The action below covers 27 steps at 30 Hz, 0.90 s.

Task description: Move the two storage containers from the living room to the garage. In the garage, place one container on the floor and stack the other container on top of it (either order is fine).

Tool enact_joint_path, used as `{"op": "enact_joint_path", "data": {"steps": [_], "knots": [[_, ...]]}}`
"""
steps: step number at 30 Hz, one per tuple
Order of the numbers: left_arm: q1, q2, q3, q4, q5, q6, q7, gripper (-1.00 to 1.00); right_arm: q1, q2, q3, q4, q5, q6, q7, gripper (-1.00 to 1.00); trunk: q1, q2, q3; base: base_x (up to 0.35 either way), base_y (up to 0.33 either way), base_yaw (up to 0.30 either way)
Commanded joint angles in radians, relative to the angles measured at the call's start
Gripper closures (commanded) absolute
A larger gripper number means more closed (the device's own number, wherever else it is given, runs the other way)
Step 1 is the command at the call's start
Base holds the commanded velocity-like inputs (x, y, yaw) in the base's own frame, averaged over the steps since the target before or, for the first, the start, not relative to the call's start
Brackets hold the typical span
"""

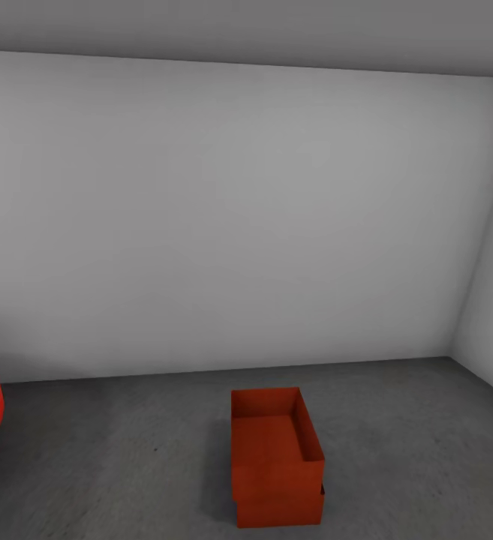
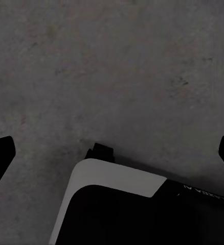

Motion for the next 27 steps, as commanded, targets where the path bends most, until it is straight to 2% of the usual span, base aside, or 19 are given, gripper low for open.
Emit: {"op": "enact_joint_path", "data": {"steps": [1,17,27], "knots": [[-0.001,-0.001,0.001,0.0,0.005,-0.003,0.001,-1.0,-0.002,0.0,0.006,0.004,0.007,-0.003,-0.007,-1.0,0.0,-0.001,-0.001,0.0,0.0,0.0],[-0.001,0.013,-0.003,-0.003,0.001,-0.003,0.002,-1.0,-0.002,-0.006,0.006,0.001,0.019,-0.007,-0.011,-1.0,0.0,-0.001,-0.001,0.0,0.0,0.0],[-0.001,0.011,-0.002,0.0,0.003,-0.003,0.002,-1.0,-0.002,-0.007,0.006,0.001,0.018,-0.008,-0.011,-1.0,0.0,-0.001,-0.001,0.0,0.0,0.0]]}}
